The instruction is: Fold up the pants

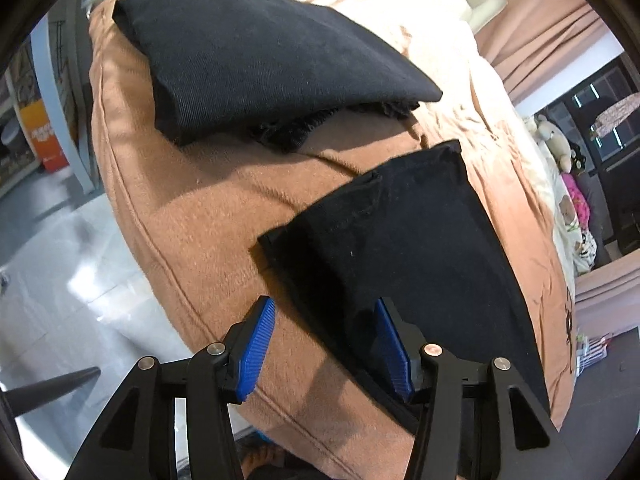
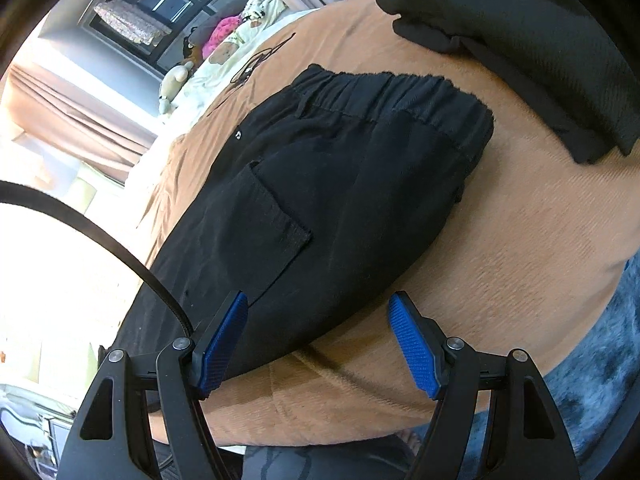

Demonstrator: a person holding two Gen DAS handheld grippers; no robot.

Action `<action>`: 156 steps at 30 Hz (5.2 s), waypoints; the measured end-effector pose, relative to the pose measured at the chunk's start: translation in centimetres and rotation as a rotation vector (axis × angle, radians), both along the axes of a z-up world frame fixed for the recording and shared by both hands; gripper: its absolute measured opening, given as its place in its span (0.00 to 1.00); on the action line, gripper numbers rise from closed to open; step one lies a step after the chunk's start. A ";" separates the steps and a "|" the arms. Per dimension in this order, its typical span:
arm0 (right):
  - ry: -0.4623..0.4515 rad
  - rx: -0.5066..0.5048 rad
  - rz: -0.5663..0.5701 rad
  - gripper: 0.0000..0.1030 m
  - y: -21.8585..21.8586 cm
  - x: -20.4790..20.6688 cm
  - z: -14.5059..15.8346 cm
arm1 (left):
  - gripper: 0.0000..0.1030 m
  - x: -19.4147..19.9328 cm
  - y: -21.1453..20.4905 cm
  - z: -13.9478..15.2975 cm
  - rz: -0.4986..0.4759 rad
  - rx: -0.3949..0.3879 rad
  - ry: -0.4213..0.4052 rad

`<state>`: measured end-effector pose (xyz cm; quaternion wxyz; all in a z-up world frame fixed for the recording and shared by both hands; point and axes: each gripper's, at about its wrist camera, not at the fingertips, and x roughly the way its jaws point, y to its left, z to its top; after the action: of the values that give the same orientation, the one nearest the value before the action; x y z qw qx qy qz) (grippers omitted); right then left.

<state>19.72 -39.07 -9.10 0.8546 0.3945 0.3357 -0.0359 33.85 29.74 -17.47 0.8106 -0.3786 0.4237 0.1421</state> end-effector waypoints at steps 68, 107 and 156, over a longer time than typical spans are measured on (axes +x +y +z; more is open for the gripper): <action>-0.070 -0.334 -0.128 0.63 14.5 -3.2 3.4 | 0.05 1.3 0.5 -0.7 -0.061 -0.188 -0.257; 0.131 -0.323 0.637 0.06 39.7 12.9 -1.5 | 0.03 5.5 -1.9 10.8 -0.197 -0.146 -0.402; 0.200 -0.459 0.546 0.03 42.3 35.0 -0.8 | 0.03 2.7 0.0 6.7 -0.111 -0.204 -0.387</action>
<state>54.70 3.18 -9.93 0.8619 0.0829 0.4937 0.0808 36.50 29.73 -10.81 0.8408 -0.4549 0.2928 -0.0215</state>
